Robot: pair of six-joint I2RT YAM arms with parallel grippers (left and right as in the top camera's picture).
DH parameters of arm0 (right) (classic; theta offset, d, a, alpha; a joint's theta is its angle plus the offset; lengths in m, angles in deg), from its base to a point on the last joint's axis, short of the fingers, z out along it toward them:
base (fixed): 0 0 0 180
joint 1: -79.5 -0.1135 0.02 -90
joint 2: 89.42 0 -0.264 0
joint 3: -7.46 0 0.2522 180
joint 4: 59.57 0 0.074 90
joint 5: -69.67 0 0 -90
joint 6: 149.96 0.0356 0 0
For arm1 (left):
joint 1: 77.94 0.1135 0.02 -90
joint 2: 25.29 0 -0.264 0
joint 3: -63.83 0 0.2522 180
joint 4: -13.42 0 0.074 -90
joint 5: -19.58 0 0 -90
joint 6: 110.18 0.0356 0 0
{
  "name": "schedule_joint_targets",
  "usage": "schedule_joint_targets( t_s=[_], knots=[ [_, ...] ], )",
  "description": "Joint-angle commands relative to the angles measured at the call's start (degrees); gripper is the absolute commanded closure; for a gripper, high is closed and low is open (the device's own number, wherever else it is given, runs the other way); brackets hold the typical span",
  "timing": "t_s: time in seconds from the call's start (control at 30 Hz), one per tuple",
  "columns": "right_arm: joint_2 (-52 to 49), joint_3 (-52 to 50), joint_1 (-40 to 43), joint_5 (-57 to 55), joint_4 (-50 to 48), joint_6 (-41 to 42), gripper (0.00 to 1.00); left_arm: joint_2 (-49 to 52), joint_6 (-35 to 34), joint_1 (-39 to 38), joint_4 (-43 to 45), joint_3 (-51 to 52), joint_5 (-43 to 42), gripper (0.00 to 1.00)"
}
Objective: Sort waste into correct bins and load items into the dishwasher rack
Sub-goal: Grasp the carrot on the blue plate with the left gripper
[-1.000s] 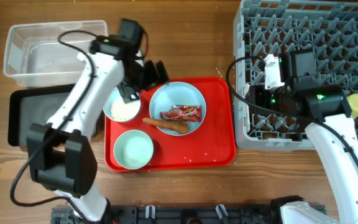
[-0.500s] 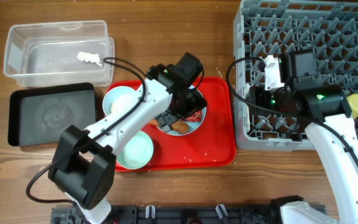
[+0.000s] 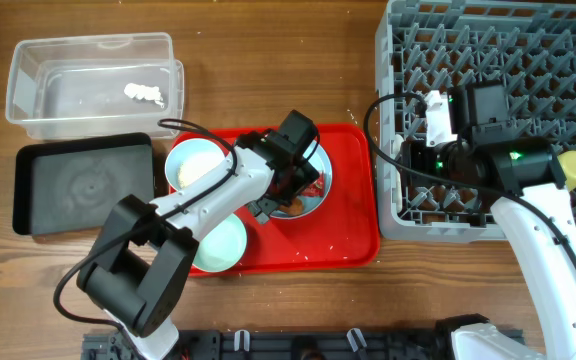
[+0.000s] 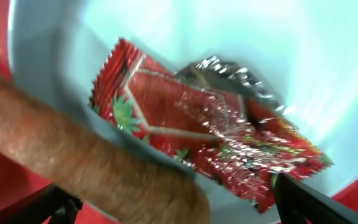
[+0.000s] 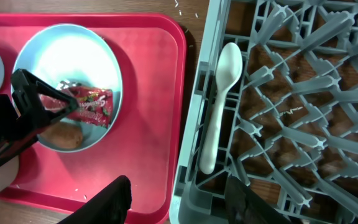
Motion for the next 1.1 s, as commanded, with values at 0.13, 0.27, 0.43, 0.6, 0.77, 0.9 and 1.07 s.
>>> schedule_joint_targets(
  t_s=[0.13, 0.27, 0.43, 0.6, 0.77, 0.9, 1.07],
  knots=[
    [-0.42, 0.26, 0.04, 0.87, 0.37, -0.57, 0.5, 1.7, -0.96, 0.13, 0.83, 0.94, 3.26, 0.06],
    [-0.44, 0.26, 0.04, 0.87, 0.52, -0.59, 0.49, 1.75, -0.92, 0.13, 3.39, 0.94, 4.35, 0.29],
    [-0.44, 0.26, 0.04, 0.87, 0.48, -0.59, 0.49, 1.75, -0.92, 0.13, 3.54, 0.94, 5.18, 0.39],
    [-0.42, 0.26, 0.04, 0.87, 0.57, -0.59, 0.49, 1.75, -0.92, 0.11, 4.35, 0.94, 5.11, 0.49],
    [-0.42, 0.26, 0.04, 0.87, 0.74, -0.59, 0.49, 2.14, -0.94, 0.07, 4.2, 0.94, 4.96, 0.52],
    [-0.42, 0.26, 0.04, 0.87, 0.92, -0.59, 0.49, 3.52, -0.92, 0.09, 4.02, 0.94, 5.01, 0.61],
    [-0.42, 0.26, 0.04, 0.85, 0.98, -0.61, 0.49, 3.48, -0.7, 0.13, 3.98, 0.92, 5.2, 0.71]
  ],
)
